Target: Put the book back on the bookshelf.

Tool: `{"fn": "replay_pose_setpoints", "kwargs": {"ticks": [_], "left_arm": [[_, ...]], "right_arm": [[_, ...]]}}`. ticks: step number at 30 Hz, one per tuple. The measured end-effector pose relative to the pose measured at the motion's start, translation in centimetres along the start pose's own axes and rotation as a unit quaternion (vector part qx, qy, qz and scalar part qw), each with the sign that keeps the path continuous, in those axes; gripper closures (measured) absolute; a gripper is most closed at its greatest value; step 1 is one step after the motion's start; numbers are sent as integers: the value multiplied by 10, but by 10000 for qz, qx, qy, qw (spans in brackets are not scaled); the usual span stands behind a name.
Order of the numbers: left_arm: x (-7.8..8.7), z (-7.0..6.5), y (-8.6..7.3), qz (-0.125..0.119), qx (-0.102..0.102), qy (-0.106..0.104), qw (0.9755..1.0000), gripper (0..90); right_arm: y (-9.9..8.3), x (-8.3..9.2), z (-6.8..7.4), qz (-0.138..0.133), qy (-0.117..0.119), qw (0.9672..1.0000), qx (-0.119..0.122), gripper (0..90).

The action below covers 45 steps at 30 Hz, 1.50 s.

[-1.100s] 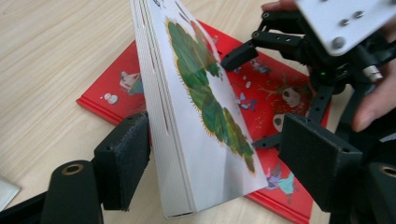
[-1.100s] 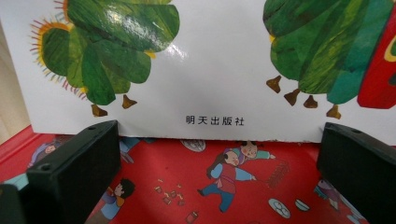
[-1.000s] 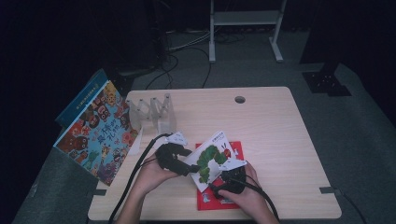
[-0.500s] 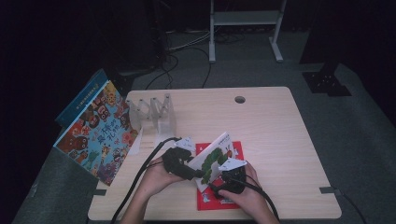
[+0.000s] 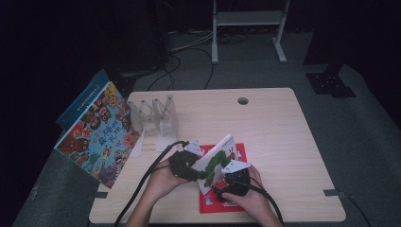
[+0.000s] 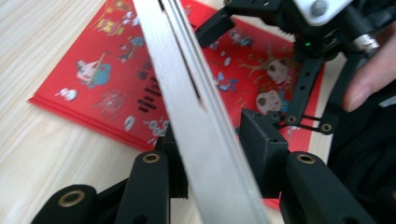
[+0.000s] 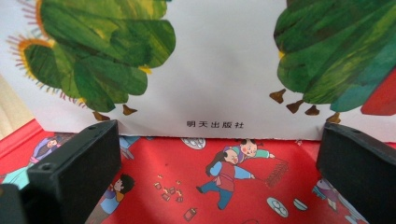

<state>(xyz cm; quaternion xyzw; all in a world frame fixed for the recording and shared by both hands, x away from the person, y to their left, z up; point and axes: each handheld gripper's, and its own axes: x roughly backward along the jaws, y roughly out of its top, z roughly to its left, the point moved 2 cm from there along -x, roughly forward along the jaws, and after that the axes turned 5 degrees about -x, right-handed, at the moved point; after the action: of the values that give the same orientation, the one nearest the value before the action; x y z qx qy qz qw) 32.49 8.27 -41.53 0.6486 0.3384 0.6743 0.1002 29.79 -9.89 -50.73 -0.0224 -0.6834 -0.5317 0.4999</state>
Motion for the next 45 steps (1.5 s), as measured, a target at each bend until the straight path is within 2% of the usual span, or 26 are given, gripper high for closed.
{"fn": "replay_pose_setpoints", "kwargs": {"ticks": [6,11,13,16,18,20,21,26,28,29,32,34,35,36,37,38,40,41,45], "left_arm": [[1,1,7,314,135,-109,9994,653],[4,5,14,552,198,98,9982,713],[6,8,15,665,163,199,9975,739],[7,12,16,748,142,182,9969,747],[8,14,17,782,118,161,9967,748],[11,15,17,788,153,156,9967,749],[12,16,18,781,178,141,9967,749],[24,20,20,816,193,179,9963,750],[26,21,21,806,206,190,9964,750],[34,23,21,825,205,221,9961,750],[43,25,20,815,262,257,9960,751],[50,27,18,806,277,266,9960,751],[54,29,17,788,303,291,9960,751],[54,29,17,788,303,291,9960,752],[59,30,15,766,358,339,9958,751],[59,30,15,766,358,339,9958,751],[70,34,10,720,443,410,9956,751],[70,34,10,720,443,410,9956,751],[88,41,-1,678,607,500,9946,751]], "right_arm": [[0,0,0,21,12,10000,-4,0],[0,1,-1,11,48,10000,13,0],[-1,2,-5,-7,29,9999,109,0],[-1,9,-13,-72,23,9999,132,181],[-3,15,-24,-49,-126,9996,251,113],[-5,20,-37,-55,-241,9997,53,153],[-6,23,-45,-86,-294,9995,5,125],[-13,34,-83,-177,-611,9976,-259,137],[-17,37,-98,-204,-790,9957,-435,138],[-19,38,-107,-212,-885,9945,-522,138],[-23,41,-128,-175,-1122,9905,-770,142],[-26,42,-140,-119,-1269,9869,-987,149],[-28,42,-145,-128,-1309,9855,-1076,149],[-28,42,-145,-128,-1309,9855,-1076,149],[-32,41,-155,-52,-1412,9824,-1223,147],[-32,41,-155,-52,-1412,9824,-1223,147],[-34,41,-161,-61,-1356,9811,-1377,134],[-35,41,-163,-88,-1376,9808,-1380,133],[-36,40,-167,-182,-1375,9802,-1409,119]]}}
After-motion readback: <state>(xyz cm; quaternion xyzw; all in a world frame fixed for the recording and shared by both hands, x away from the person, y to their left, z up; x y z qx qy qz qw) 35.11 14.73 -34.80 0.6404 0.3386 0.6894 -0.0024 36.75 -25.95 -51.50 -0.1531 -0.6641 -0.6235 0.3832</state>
